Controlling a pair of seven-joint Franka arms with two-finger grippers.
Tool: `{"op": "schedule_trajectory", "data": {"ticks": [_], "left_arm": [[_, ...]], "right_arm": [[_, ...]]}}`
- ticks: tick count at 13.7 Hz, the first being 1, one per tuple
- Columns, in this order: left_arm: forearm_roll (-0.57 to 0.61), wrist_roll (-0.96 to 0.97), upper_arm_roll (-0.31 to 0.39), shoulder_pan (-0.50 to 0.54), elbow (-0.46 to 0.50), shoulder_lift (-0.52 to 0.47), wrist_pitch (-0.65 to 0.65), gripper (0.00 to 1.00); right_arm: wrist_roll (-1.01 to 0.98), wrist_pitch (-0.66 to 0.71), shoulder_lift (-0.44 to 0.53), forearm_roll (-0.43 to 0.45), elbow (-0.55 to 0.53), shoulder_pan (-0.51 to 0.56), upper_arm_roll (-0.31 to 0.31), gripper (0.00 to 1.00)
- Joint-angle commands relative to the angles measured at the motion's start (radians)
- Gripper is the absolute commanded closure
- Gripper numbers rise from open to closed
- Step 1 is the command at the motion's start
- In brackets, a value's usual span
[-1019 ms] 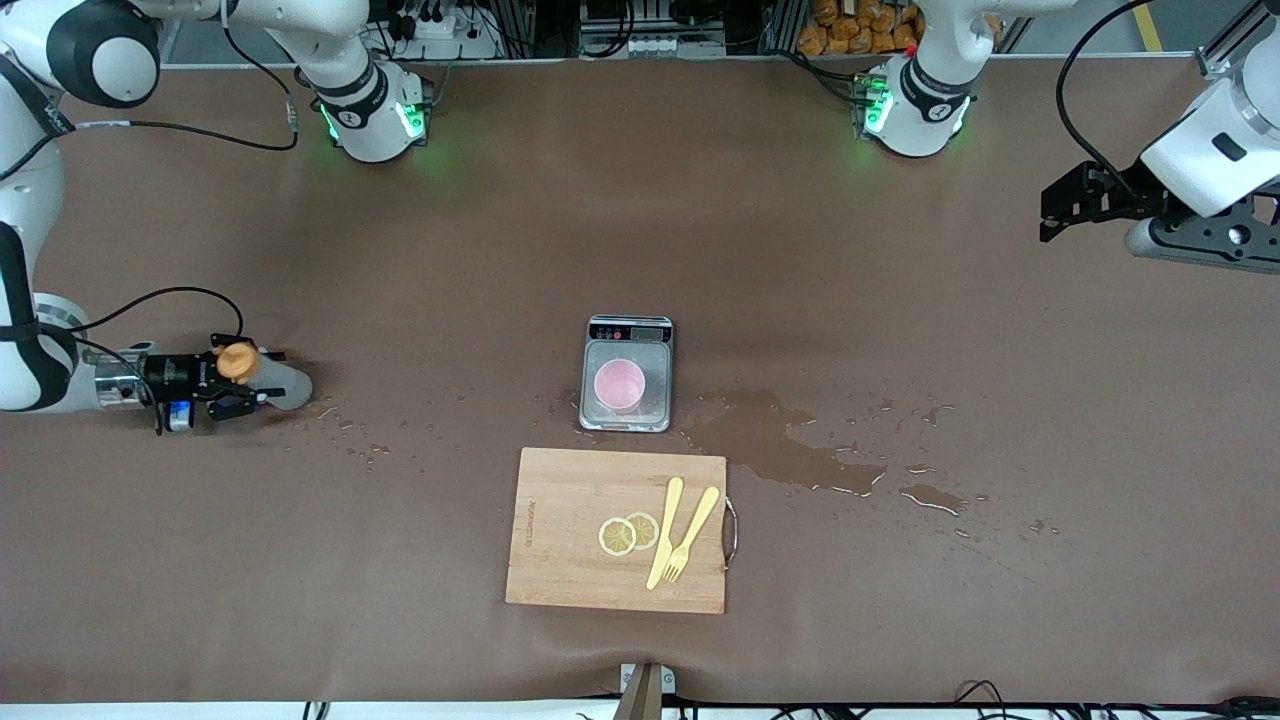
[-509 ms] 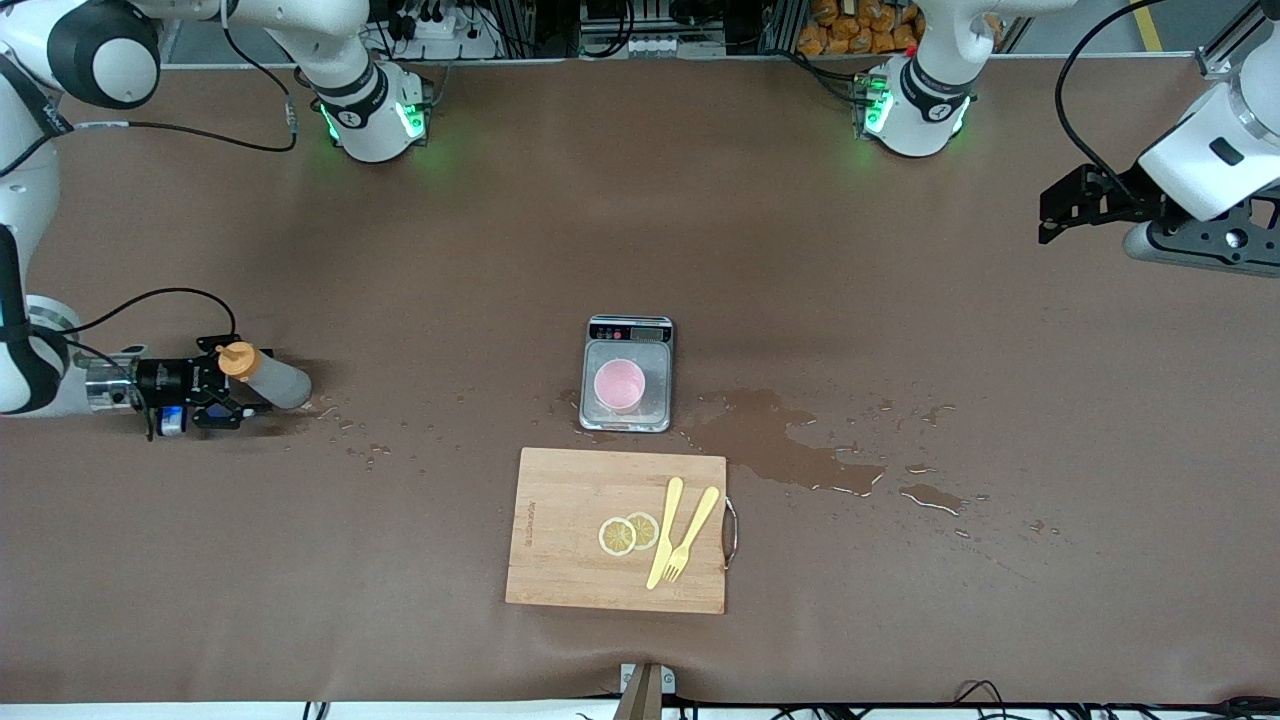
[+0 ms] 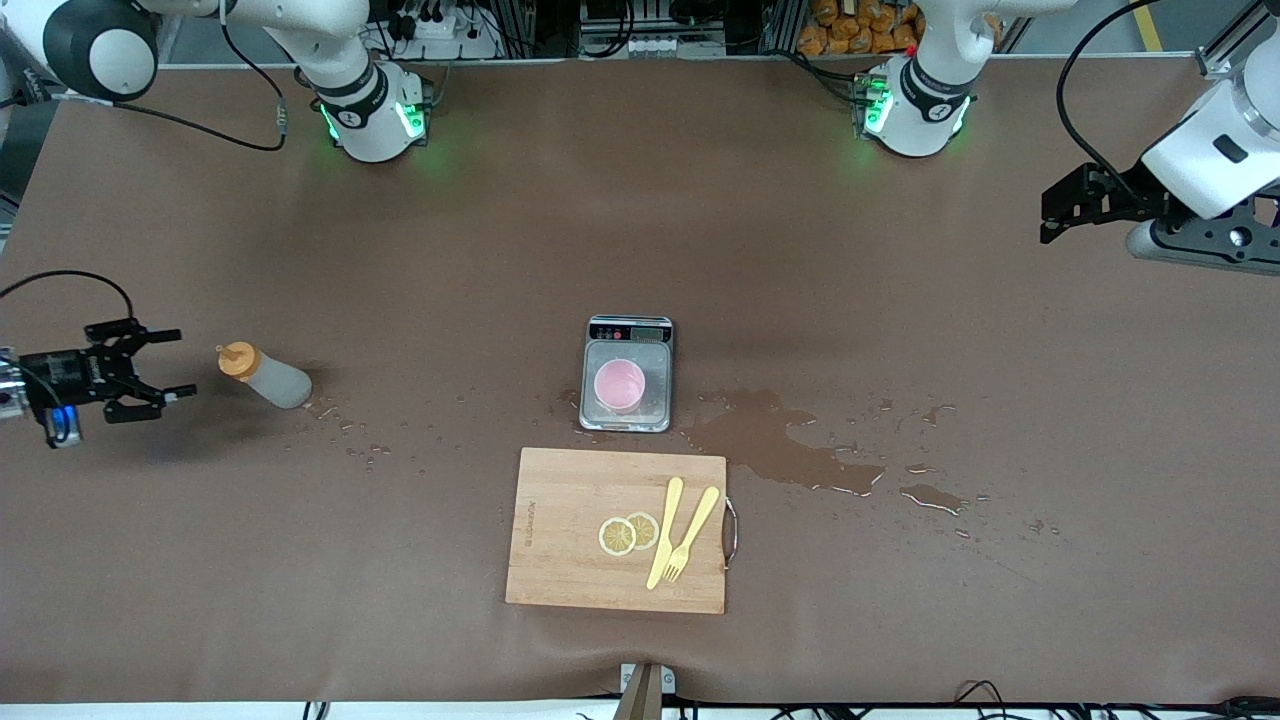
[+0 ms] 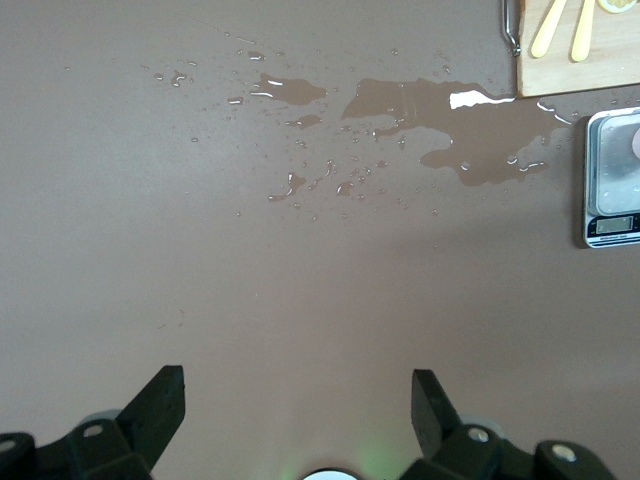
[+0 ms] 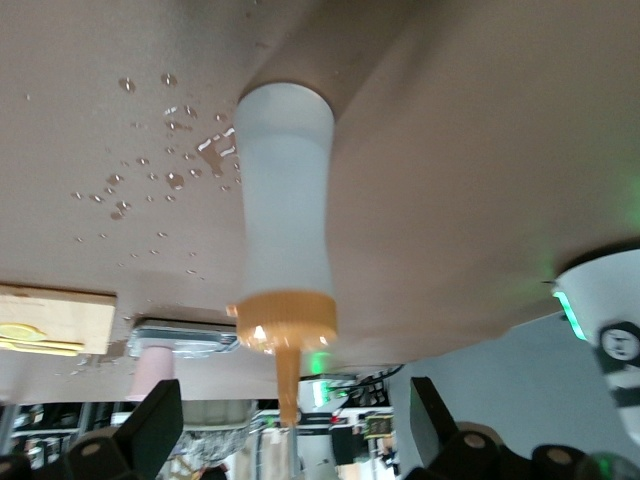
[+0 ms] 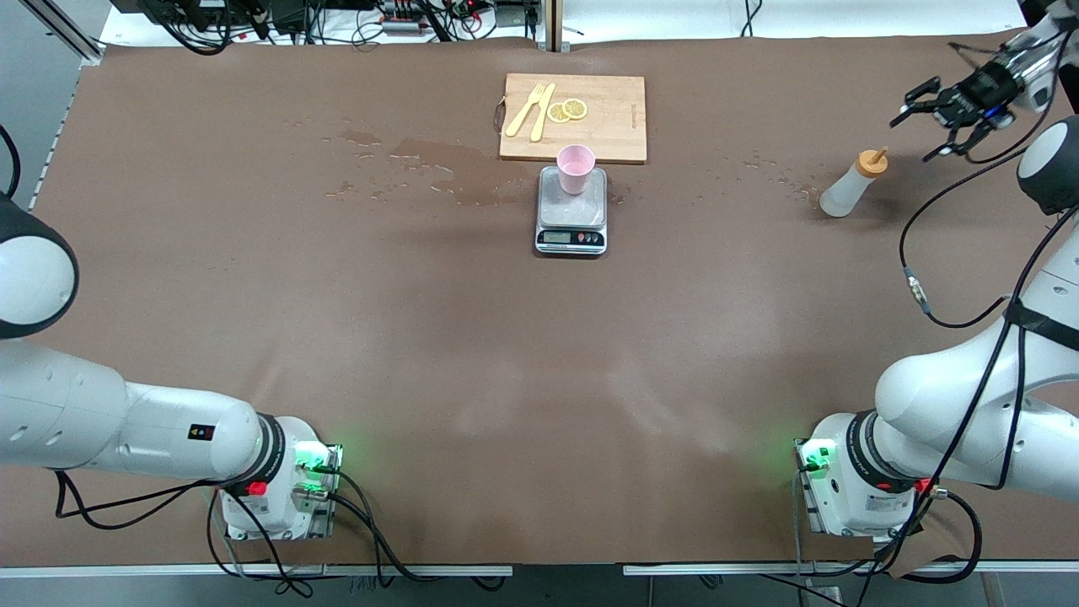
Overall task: Add sauce to pink cup with both arms
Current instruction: 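Set the bottle upright on the table and open the right gripper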
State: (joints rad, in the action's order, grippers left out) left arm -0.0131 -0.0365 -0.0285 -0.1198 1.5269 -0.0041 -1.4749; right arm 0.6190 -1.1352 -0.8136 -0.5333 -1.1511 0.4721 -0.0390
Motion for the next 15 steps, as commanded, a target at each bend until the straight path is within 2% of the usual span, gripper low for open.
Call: {"op": "schedule_trajectory", "data": {"ticks": [1, 5, 7, 12, 14, 15], "left_arm": [[0.028, 0.01, -0.005, -0.001, -0.024, 0.001, 0.022, 0.0], [0.03, 0.01, -0.002, -0.001, -0.022, 0.003, 0.013, 0.0], [0.027, 0.012, -0.001, 0.002, -0.024, 0.003, 0.001, 0.0], [0.025, 0.012, -0.001, 0.008, -0.022, 0.001, -0.033, 0.0], [0.025, 0.012, -0.001, 0.008, -0.02, 0.003, -0.047, 0.0], [0.025, 0.017, -0.001, 0.008, -0.02, 0.001, -0.047, 0.0]], "right_arm": [[0.019, 0.046, 0.028, 0.099, 0.093, -0.048, 0.01, 0.0], [0.015, 0.045, 0.169, 0.278, 0.097, -0.26, 0.01, 0.0], [0.014, 0.045, 0.201, 0.332, 0.096, -0.373, 0.01, 0.0], [-0.05, 0.029, 0.26, 0.338, 0.096, -0.432, 0.018, 0.0], [-0.211, -0.053, 0.327, 0.357, 0.081, -0.441, 0.013, 0.0], [-0.326, -0.082, 0.359, 0.396, 0.049, -0.44, 0.022, 0.0]]}}
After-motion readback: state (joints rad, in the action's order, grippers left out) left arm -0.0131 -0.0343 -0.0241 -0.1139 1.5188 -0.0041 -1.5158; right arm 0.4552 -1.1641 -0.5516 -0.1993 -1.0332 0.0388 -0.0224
